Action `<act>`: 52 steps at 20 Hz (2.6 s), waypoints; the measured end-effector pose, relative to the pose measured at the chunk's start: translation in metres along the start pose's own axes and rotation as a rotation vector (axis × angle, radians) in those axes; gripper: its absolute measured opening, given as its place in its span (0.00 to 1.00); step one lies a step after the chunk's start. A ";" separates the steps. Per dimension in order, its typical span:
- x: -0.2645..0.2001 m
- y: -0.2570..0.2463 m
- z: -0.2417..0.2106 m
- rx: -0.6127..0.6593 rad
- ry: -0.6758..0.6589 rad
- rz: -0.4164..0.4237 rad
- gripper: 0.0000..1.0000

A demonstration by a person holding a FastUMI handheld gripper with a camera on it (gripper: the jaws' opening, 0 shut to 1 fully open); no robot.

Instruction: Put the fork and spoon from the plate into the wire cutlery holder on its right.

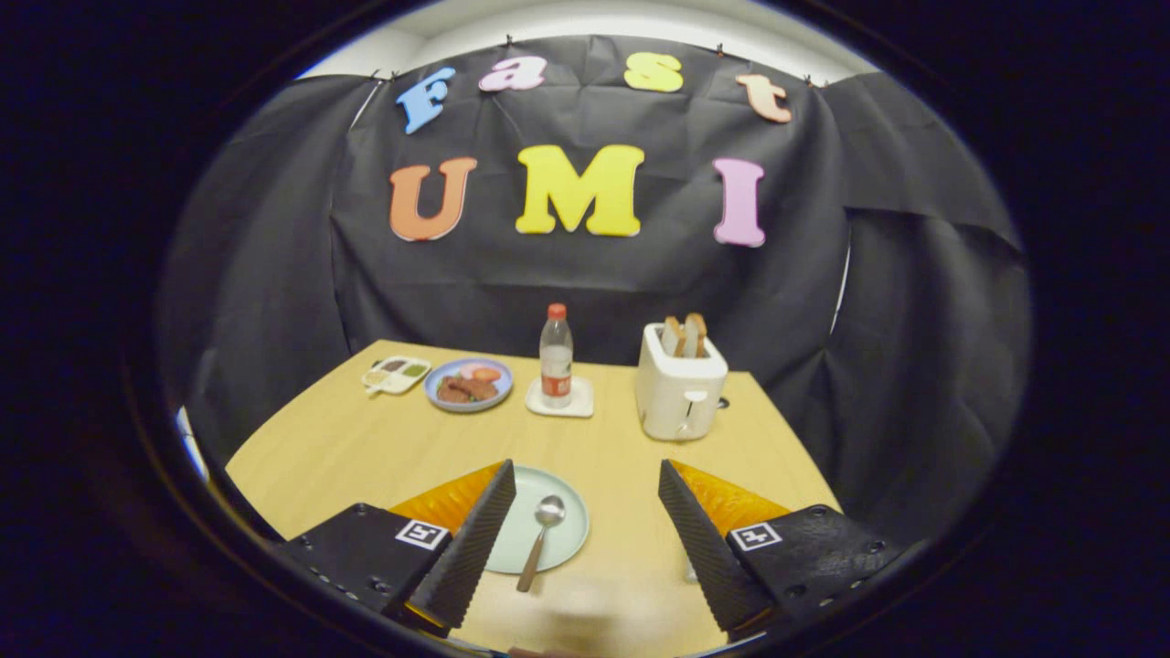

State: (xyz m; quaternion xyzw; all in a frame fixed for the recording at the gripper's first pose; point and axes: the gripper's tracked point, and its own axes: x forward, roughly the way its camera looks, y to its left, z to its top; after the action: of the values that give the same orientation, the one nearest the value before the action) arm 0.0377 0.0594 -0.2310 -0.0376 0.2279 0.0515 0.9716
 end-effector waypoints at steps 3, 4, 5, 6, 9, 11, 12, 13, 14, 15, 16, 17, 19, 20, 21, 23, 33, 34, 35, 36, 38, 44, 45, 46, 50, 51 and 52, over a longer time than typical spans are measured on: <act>0.032 0.019 -0.044 0.008 0.109 0.008 0.96; 0.042 0.029 -0.056 0.016 0.136 0.016 0.96; 0.049 0.036 -0.068 0.021 0.157 0.019 0.96; 0.060 0.042 -0.075 0.025 0.170 0.016 0.96; 0.084 0.054 -0.099 0.043 0.229 0.000 0.83; 0.096 0.057 -0.113 0.062 0.281 -0.007 0.79; 0.103 0.058 -0.121 0.070 0.314 -0.018 0.79; 0.106 0.057 -0.127 0.074 0.349 -0.029 0.79; 0.110 0.054 -0.132 0.075 0.376 -0.050 0.79; 0.113 0.053 -0.135 0.078 0.397 -0.061 0.71; 0.115 0.054 -0.136 0.090 0.411 -0.059 0.65; 0.114 0.054 -0.140 0.100 0.433 -0.062 0.58; 0.115 0.052 -0.142 0.103 0.463 -0.064 0.44; 0.114 0.053 -0.143 0.093 0.475 -0.051 0.39; 0.113 0.053 -0.144 0.089 0.489 -0.043 0.34; 0.110 0.056 -0.144 0.086 0.514 0.004 0.29; 0.080 0.038 -0.110 0.029 0.508 0.157 0.05; 0.073 0.034 -0.106 0.023 0.488 0.170 0.03; 0.069 0.032 -0.100 0.018 0.473 0.184 0.01; 0.066 0.029 -0.097 0.010 0.462 0.194 0.01; 0.056 0.017 -0.091 -0.001 0.442 0.195 0.01; 0.026 -0.037 -0.068 0.062 0.397 0.145 0.01; 0.024 -0.048 -0.063 0.079 0.383 0.132 0.01; 0.020 -0.058 -0.059 0.089 0.364 0.121 0.01; 0.003 -0.094 -0.047 0.154 0.308 0.089 0.01; 0.000 -0.105 -0.045 0.165 0.297 0.072 0.01; -0.003 -0.116 -0.046 0.176 0.289 0.054 0.01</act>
State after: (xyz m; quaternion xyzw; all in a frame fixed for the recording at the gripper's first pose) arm 0.0285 -0.0599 -0.2655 0.0470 0.3699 0.0516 0.9264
